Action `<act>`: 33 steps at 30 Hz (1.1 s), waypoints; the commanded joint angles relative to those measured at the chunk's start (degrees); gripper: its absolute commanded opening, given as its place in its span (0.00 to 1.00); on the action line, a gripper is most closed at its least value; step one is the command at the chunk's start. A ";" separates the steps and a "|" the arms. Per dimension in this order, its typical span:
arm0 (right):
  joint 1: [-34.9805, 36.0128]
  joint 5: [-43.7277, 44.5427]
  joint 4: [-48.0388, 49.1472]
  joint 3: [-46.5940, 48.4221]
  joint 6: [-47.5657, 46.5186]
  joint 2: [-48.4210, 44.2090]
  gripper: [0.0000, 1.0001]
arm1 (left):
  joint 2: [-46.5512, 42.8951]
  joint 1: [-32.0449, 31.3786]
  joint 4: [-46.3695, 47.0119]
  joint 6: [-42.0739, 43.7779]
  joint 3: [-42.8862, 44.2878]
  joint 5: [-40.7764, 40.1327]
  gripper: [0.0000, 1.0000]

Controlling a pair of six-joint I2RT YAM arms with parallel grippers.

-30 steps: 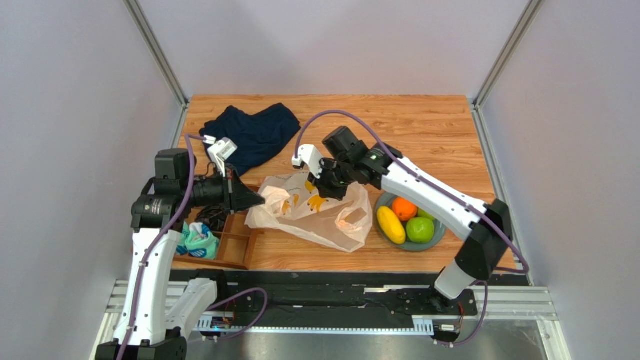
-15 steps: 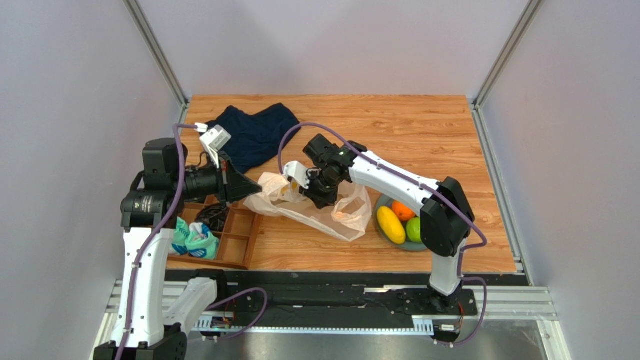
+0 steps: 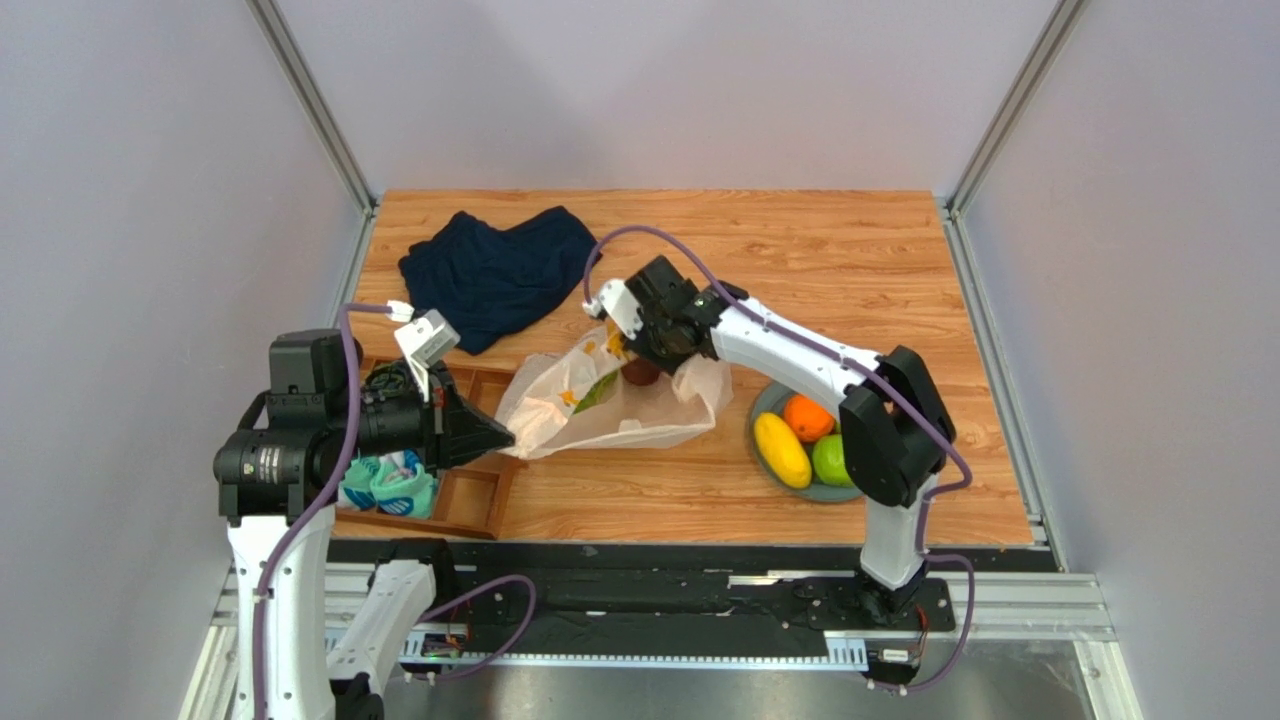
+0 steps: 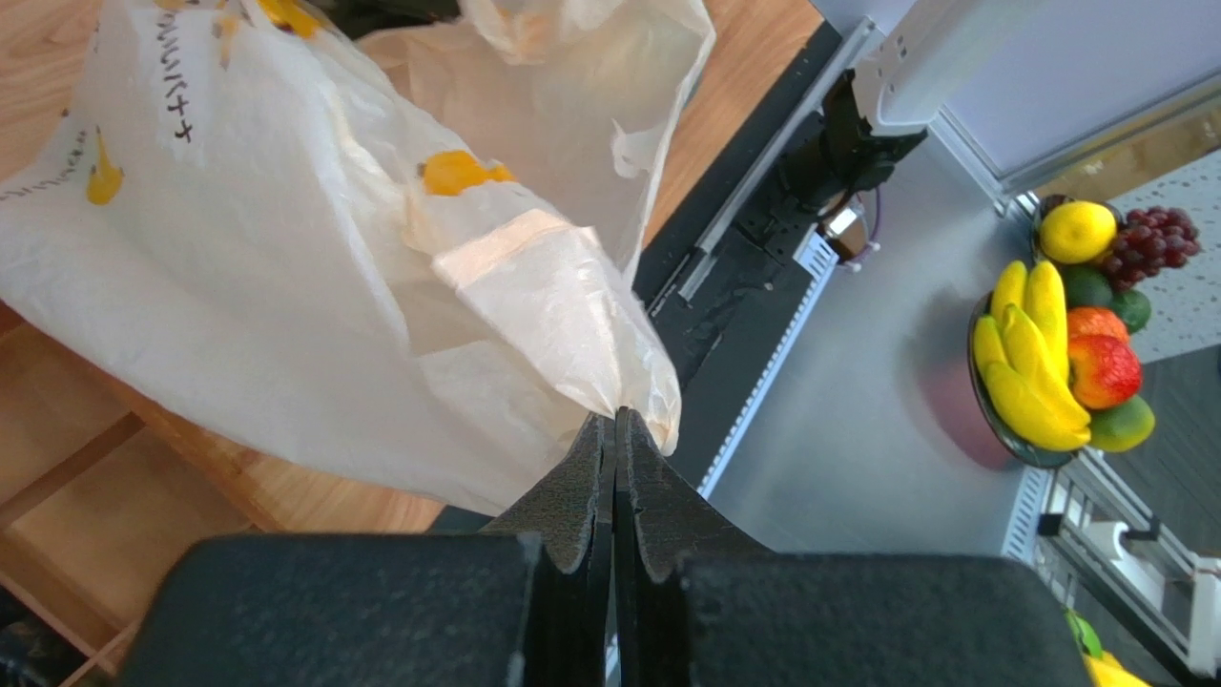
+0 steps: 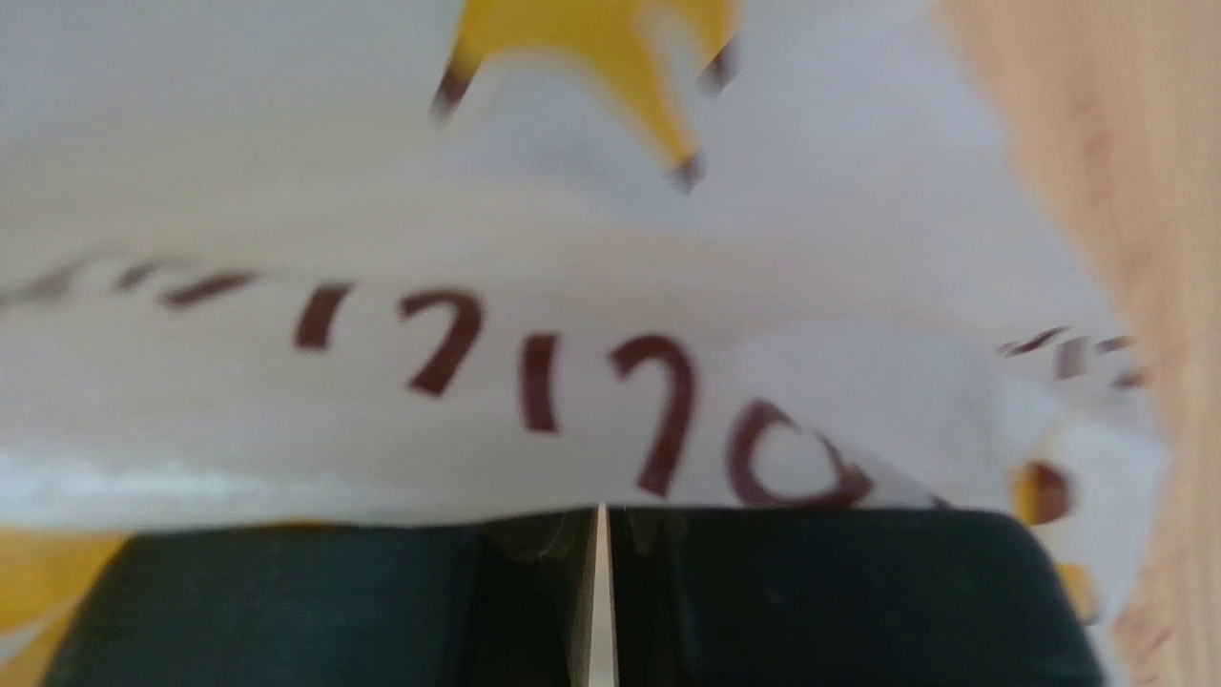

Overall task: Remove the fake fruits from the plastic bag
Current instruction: Adjust the plastic bag at the center of the board.

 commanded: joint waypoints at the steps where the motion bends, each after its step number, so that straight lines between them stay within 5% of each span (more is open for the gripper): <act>1: 4.41 0.54 -3.37 -10.63 4.68 -14.04 0.08 | -2.47 0.83 -13.82 5.00 0.39 7.15 0.00; 4: 5.64 -0.61 -1.28 -16.09 3.89 -19.95 0.08 | -4.85 1.62 -15.44 6.68 -3.09 8.12 0.00; 13: 6.18 -2.71 -1.35 -3.19 2.40 -4.94 0.09 | -5.29 2.41 -1.22 -0.26 -8.48 6.55 0.00; 18: 5.91 -5.98 -2.85 -0.72 1.87 -2.03 0.05 | -5.38 2.41 -0.67 -0.09 -8.21 4.88 0.00; 21: 5.91 -5.19 -1.80 -0.46 2.92 -1.33 0.14 | -5.64 2.41 -0.58 -0.18 -8.65 4.70 0.00; 25: 5.91 0.85 0.05 -0.63 3.10 -0.10 0.41 | -5.64 2.32 -1.11 0.35 -8.92 4.70 0.00; 33: 5.56 2.20 -0.03 0.34 6.17 4.74 0.56 | -5.56 2.41 -1.72 0.44 -9.09 5.58 0.00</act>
